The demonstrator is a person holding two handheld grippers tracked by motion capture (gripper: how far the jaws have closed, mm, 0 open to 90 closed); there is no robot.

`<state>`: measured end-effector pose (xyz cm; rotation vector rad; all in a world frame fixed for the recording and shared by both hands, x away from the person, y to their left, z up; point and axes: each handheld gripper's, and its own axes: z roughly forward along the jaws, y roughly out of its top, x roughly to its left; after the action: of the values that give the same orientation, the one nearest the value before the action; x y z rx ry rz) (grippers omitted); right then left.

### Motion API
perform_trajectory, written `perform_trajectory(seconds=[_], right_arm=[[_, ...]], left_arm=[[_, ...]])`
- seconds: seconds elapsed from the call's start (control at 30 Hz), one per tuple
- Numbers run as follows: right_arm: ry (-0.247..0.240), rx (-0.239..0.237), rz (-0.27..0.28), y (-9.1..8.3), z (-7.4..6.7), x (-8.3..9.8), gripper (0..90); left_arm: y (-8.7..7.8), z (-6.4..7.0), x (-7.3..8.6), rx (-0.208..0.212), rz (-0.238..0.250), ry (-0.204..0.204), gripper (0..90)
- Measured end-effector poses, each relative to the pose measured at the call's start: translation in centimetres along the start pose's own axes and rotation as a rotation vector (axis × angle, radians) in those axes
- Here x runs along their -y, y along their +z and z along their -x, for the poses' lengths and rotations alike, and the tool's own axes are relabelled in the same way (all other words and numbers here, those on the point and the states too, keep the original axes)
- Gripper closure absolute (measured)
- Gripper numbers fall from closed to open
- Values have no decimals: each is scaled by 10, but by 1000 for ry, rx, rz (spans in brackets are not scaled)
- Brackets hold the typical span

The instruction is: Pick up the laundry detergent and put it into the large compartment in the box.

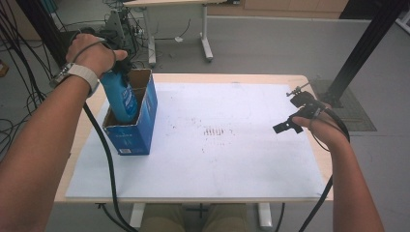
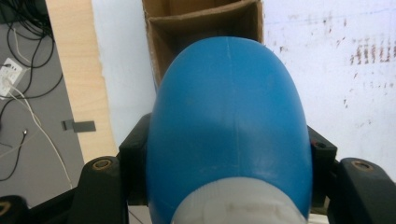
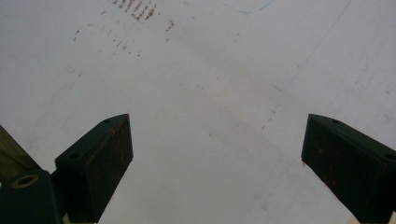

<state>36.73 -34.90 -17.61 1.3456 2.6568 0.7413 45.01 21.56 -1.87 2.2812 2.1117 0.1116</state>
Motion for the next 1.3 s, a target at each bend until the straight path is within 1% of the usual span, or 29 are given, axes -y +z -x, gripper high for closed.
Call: perform_trajectory(seconds=[0.1,0.27,0.43,0.73,0.83,1.03,1.2,1.23,1.3], right_arm=[[2,-1,-2,1,0,0,85],[6,-4,-3,3,1,0,85],[8,-8,-10,7,3,1,85],[8,-9,-8,8,3,1,85],[10,-9,-10,9,4,0,85],[10,-11,-12,11,4,1,85],[12,-13,-14,13,5,1,85],[13,-13,-14,13,5,1,85],[13,-13,-16,14,5,1,85]], left_arm=[[7,1,-1,-3,-4,1,380],[17,-2,-2,7,-4,-1,380],[24,-3,-3,4,-10,0,380],[34,-2,-3,4,-3,6,380],[37,-3,-4,4,-9,7,380],[43,-4,-4,11,-6,2,380],[50,-6,-6,15,-14,-4,380],[51,-6,-5,14,-7,-3,380],[54,-5,-5,10,-9,-2,380]])
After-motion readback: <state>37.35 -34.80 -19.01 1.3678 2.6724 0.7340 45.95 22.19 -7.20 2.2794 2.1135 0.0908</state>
